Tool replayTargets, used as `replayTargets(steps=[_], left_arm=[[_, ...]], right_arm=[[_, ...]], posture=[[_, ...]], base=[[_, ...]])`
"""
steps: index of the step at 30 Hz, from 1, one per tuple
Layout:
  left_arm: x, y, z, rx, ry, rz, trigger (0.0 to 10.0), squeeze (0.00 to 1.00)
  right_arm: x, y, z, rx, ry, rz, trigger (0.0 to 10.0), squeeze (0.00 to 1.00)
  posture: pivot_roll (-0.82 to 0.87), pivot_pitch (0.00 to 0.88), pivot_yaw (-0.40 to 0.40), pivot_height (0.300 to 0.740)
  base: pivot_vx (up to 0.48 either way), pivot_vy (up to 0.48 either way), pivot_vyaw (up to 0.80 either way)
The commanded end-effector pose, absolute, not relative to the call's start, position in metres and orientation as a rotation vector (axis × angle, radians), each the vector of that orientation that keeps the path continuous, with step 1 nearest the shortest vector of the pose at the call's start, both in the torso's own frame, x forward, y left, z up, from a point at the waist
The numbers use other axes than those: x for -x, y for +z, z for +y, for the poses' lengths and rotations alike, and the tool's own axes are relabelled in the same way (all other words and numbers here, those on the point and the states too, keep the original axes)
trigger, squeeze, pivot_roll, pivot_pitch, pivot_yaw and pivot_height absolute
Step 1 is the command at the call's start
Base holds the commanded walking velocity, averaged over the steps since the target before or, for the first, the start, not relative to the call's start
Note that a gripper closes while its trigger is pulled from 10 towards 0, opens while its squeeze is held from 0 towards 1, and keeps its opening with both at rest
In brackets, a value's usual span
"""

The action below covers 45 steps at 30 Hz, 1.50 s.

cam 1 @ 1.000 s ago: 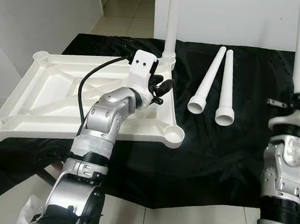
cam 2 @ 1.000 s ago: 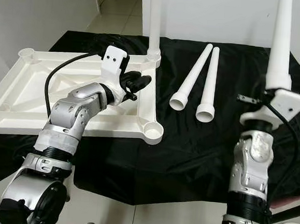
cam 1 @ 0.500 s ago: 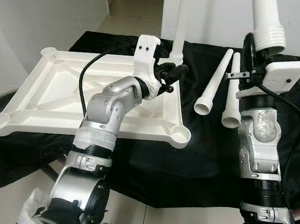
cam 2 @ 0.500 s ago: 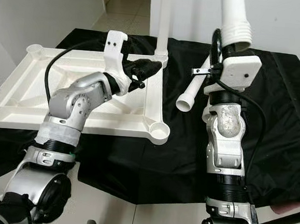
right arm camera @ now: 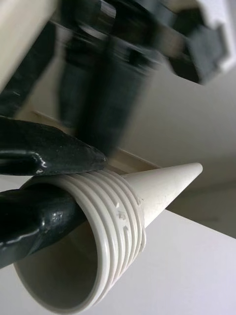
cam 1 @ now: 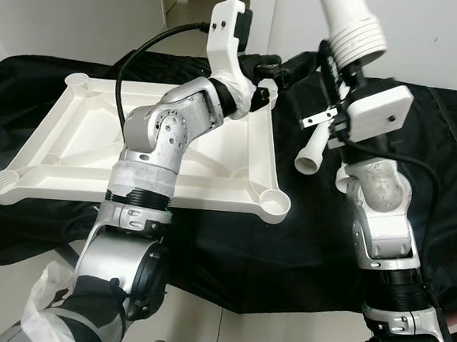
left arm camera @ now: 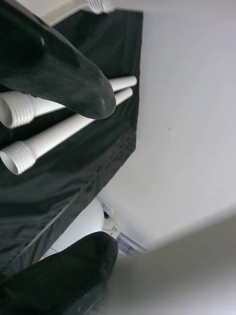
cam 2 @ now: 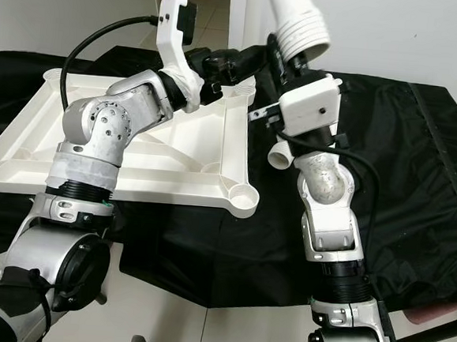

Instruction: Building children table

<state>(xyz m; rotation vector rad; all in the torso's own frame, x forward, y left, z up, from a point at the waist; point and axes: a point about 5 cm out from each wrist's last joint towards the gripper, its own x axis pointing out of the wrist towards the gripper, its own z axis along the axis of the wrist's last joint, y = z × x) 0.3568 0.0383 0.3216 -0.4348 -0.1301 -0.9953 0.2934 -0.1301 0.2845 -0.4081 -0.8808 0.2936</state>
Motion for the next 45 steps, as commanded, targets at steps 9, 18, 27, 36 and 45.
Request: replayTargets(steps=[9, 18, 27, 36, 45], left_arm=[[-0.345, 0.337, 0.049, 0.569, -1.287, -0.157, 10.0, 0.00], [-0.348, 0.333, 0.049, 0.672, -1.300, -0.116, 10.0, 0.00], [-0.366, 0.321, 0.043, 0.656, -1.151, -0.018, 10.0, 0.00], [-0.388, 0.313, 0.054, 0.730, -0.942, 0.091, 10.0, 0.00], [-0.405, 0.306, 0.079, 0.799, -0.741, 0.181, 10.0, 0.00]], right_arm=[[-0.287, 0.260, -0.128, 0.440, 0.340, -0.799, 10.0, 0.00], [-0.280, 0.238, -0.118, 0.467, 0.398, -0.746, 10.0, 0.00], [-0.275, 0.225, -0.120, 0.550, 0.343, -0.758, 10.0, 0.00], [-0.266, 0.199, -0.123, 0.701, 0.272, -0.772, 10.0, 0.00], [-0.250, 0.172, -0.133, 0.871, 0.224, -0.792, 10.0, 0.00]], posture=[[-0.06, 0.003, 0.041, 0.740], [-0.08, 0.000, 0.043, 0.740], [-0.08, 0.000, 0.046, 0.740], [-0.08, 0.000, 0.055, 0.740], [-0.08, 0.000, 0.058, 0.740]], base=[[0.000, 0.000, 0.00], [0.000, 0.000, 0.00], [0.000, 0.000, 0.00], [0.000, 0.000, 0.00], [0.000, 0.000, 0.00]])
